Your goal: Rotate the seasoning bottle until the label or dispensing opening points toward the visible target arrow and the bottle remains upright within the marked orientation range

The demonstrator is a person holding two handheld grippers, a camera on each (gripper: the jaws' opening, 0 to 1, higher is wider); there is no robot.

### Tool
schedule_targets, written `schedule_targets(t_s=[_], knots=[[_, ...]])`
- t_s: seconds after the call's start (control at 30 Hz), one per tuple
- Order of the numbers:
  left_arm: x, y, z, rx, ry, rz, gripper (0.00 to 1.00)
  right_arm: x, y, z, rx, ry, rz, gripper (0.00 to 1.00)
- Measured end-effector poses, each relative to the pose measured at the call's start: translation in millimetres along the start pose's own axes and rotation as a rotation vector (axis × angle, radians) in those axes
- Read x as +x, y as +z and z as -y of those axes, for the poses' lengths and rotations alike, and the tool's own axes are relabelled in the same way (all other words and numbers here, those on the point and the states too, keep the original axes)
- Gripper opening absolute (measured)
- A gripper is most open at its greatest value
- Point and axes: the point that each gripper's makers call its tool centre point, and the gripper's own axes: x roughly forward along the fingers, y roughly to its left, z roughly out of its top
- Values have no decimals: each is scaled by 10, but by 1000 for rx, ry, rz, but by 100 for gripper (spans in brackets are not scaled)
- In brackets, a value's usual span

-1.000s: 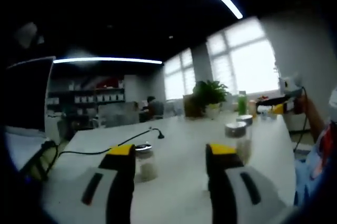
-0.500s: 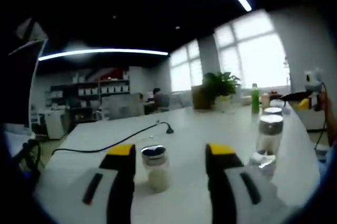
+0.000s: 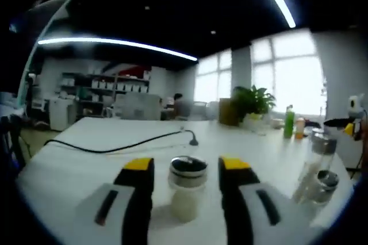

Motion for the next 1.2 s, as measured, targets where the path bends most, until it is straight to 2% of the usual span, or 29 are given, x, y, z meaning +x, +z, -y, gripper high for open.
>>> schedule_targets(t_s=[0.13,0.17,0.2,0.33,0.43,0.5,0.53,0.7,0.93,1.1,1.2], knots=[[108,2,77,80,-25,-3,46,0,16,-7,-15,0,5,94],[148,-22,113,118,-49,-15,46,2,18,-17,-14,4,6,94],[166,-68,89,143,-31,-42,46,4,15,-23,-13,6,4,93],[213,-118,70,102,-23,-38,46,16,9,-26,-16,7,1,93],[229,-214,-1,95,-3,-62,46,22,-9,-37,-9,17,-3,92],[231,-218,16,24,-19,-53,44,28,-19,-30,-14,15,-5,92],[229,-201,14,18,-20,-43,44,34,-19,-24,-14,13,-5,92],[259,-204,-34,16,3,-46,37,52,-10,-28,-10,21,0,91],[297,-206,-32,21,11,-56,37,72,-82,-41,5,45,-16,90],[292,-186,-24,63,15,-61,36,48,-130,77,21,17,-20,89],[287,-182,-5,62,3,-58,36,39,-111,95,15,7,-14,89]])
